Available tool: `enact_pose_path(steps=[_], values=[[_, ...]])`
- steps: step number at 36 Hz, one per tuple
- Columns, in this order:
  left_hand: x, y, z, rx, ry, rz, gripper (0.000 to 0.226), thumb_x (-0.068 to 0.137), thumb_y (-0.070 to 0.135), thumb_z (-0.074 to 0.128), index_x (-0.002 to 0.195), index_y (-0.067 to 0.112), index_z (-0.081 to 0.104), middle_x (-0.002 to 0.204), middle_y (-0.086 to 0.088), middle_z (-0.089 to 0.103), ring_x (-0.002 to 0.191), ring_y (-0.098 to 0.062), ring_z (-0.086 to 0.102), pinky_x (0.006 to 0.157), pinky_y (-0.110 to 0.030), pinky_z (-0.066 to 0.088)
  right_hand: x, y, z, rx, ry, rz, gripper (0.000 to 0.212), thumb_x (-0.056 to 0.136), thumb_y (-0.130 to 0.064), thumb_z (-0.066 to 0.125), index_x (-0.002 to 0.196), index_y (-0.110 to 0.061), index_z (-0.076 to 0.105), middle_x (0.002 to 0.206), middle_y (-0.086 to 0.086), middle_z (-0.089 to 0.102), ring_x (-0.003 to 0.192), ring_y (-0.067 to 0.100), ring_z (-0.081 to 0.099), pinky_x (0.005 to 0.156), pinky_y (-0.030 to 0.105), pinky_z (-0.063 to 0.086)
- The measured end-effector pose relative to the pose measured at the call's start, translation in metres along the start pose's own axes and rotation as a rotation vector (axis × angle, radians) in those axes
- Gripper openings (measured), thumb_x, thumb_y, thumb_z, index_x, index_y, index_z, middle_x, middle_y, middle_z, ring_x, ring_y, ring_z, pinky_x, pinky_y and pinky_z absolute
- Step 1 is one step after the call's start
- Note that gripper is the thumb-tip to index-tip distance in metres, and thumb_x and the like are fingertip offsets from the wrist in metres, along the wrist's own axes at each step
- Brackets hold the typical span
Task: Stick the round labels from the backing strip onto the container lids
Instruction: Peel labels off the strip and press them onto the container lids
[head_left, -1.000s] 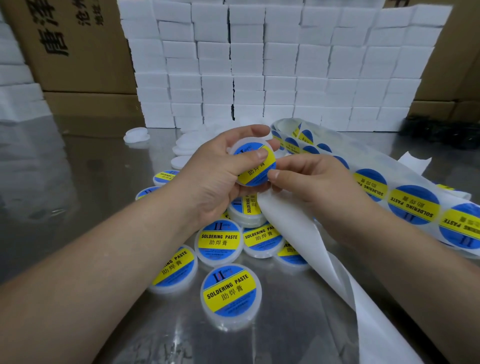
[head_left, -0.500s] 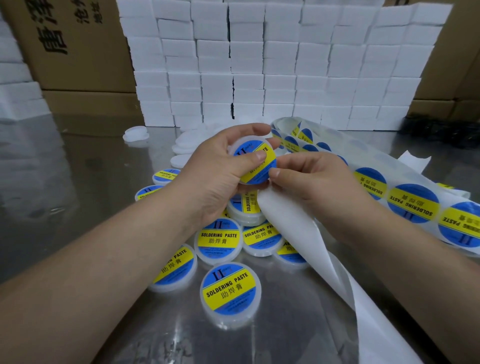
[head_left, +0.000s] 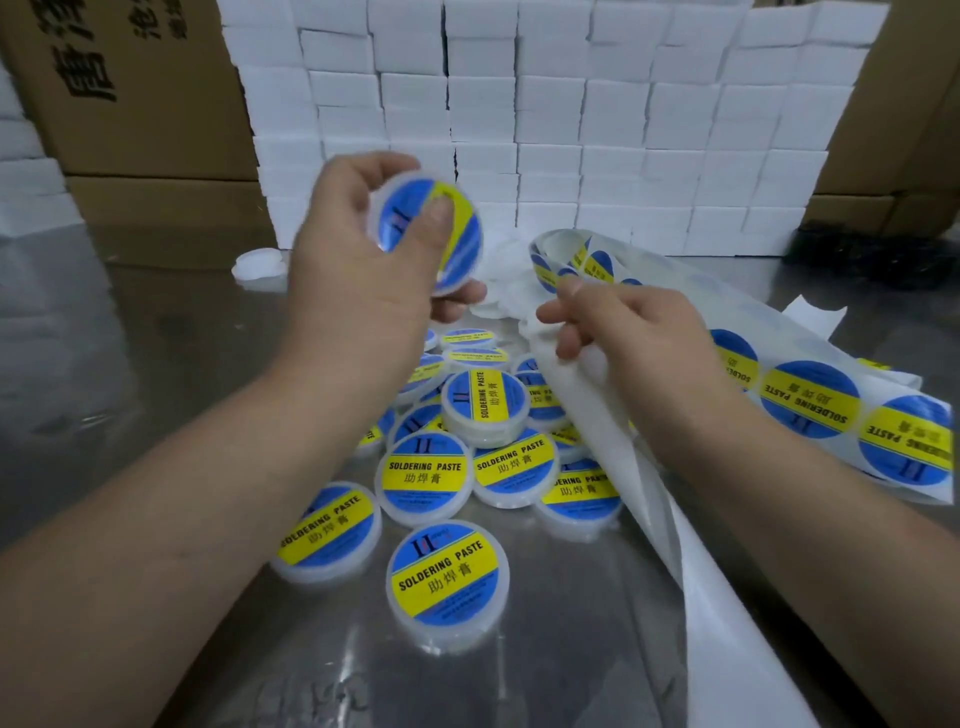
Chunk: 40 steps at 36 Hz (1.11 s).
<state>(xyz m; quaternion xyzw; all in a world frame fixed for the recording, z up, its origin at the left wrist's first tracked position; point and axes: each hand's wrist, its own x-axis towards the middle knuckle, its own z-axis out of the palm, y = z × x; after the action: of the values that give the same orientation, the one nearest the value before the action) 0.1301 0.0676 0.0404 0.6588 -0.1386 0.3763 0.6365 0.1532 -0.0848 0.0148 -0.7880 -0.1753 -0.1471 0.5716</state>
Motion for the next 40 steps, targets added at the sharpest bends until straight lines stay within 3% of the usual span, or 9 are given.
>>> enact_pose_path(steps=[7,14,18,23,29,32,34,37,40], values=[[-0.017,-0.014,0.012,0.113,-0.175,-0.106,0.015,0.089,0.026,0.057,0.076,0.033,0.055,0.065,0.024,0.058,0.046,-0.002,0.057,0.038,-0.017,0.045,-0.005,0.000,0.005,-0.110,-0.152,-0.172,0.036,0.073,-0.046,0.052,0.057,-0.014,0.049,0.053,-0.009,0.042,0.051,0.003,0.038,0.051,0.021,0.033],[-0.014,-0.021,0.010,0.295,-0.172,-0.040,0.017,0.087,0.034,0.059,0.071,0.034,0.056,0.066,0.025,0.060,0.059,0.003,0.057,0.059,-0.027,0.051,-0.005,0.003,0.006,-0.157,-0.179,-0.243,0.039,0.086,-0.030,0.061,0.058,-0.007,0.047,0.054,0.000,0.043,0.050,0.004,0.036,0.049,0.023,0.029],[-0.009,-0.021,0.004,0.377,-0.096,-0.010,0.016,0.085,0.037,0.061,0.070,0.034,0.058,0.072,0.025,0.062,0.065,0.007,0.055,0.062,-0.014,0.046,-0.005,0.005,0.011,-0.134,-0.110,-0.219,0.034,0.089,-0.027,0.058,0.058,-0.014,0.058,0.054,0.000,0.055,0.053,0.004,0.047,0.054,0.024,0.039],[0.011,-0.037,-0.012,0.551,-0.048,-0.199,0.023,0.086,0.038,0.059,0.070,0.023,0.065,0.052,0.010,0.052,0.052,-0.006,0.045,0.061,-0.030,0.043,0.007,0.005,-0.001,-0.006,0.080,-0.128,0.023,0.088,-0.028,0.056,0.066,-0.026,0.063,0.059,-0.019,0.061,0.059,-0.008,0.052,0.053,0.004,0.036],[0.015,-0.055,-0.014,0.697,-0.251,-0.317,0.038,0.090,0.034,0.047,0.085,0.001,0.065,0.086,-0.017,0.060,0.074,-0.024,0.053,0.068,-0.037,0.048,0.006,0.010,0.002,-0.194,0.185,-0.151,0.036,0.085,-0.004,0.046,0.088,-0.040,0.051,0.100,-0.006,0.050,0.068,0.003,0.043,0.066,0.016,0.036],[0.013,-0.060,-0.011,0.766,-0.363,-0.349,0.023,0.091,0.034,0.046,0.095,0.026,0.068,0.133,-0.004,0.049,0.120,-0.024,0.047,0.095,-0.035,0.040,0.007,0.009,-0.003,-0.244,0.240,-0.167,0.040,0.081,0.000,0.045,0.107,-0.029,0.055,0.111,-0.011,0.039,0.081,-0.008,0.038,0.070,0.002,0.031],[0.014,-0.063,-0.011,0.894,-0.407,-0.331,0.035,0.092,0.042,0.043,0.126,0.039,0.053,0.149,0.000,0.031,0.135,-0.022,0.029,0.106,-0.034,0.027,0.007,0.008,-0.005,-0.255,0.232,-0.196,0.043,0.079,0.000,0.047,0.108,-0.030,0.051,0.116,-0.013,0.034,0.082,-0.013,0.040,0.069,-0.003,0.030],[0.019,-0.061,-0.011,0.868,-0.291,-0.289,0.040,0.092,0.044,0.044,0.130,0.033,0.050,0.143,0.000,0.039,0.125,-0.021,0.042,0.098,-0.030,0.033,0.005,0.007,-0.005,-0.293,0.196,-0.189,0.056,0.077,0.000,0.052,0.124,-0.029,0.044,0.140,-0.008,0.022,0.089,-0.003,0.040,0.064,-0.004,0.030],[0.029,-0.059,-0.010,0.686,-0.169,-0.297,0.030,0.092,0.034,0.045,0.118,0.028,0.058,0.123,0.005,0.054,0.079,-0.015,0.059,0.078,-0.029,0.044,0.007,0.007,-0.005,-0.284,0.209,-0.138,0.069,0.077,-0.001,0.054,0.139,-0.023,0.031,0.149,-0.004,0.015,0.105,0.006,0.041,0.080,0.001,0.031]])
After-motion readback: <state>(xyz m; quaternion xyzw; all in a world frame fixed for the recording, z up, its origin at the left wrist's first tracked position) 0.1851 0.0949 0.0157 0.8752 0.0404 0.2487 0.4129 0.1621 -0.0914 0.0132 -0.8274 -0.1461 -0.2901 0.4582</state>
